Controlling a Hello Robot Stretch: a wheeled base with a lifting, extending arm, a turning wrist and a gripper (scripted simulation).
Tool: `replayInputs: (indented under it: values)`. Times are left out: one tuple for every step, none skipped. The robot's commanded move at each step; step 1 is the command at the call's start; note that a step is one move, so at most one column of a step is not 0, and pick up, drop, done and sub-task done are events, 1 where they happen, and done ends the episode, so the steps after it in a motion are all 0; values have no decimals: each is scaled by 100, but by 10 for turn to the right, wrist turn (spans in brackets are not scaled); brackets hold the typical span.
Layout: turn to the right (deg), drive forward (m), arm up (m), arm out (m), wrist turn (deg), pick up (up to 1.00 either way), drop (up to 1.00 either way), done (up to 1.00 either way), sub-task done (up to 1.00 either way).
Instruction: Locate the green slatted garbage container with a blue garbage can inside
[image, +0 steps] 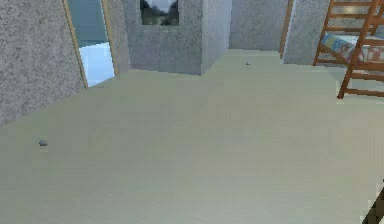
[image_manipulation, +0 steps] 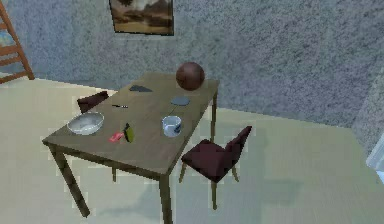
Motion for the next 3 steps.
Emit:
replayInputs:
  values:
    - [180, 0, 0, 0, 0, 0, 0, 0, 0]
    - [0, 100, 0, 0, 0, 0, 0, 0, 0]
    - [0, 100, 0, 0, 0, 0, 0, 0, 0]
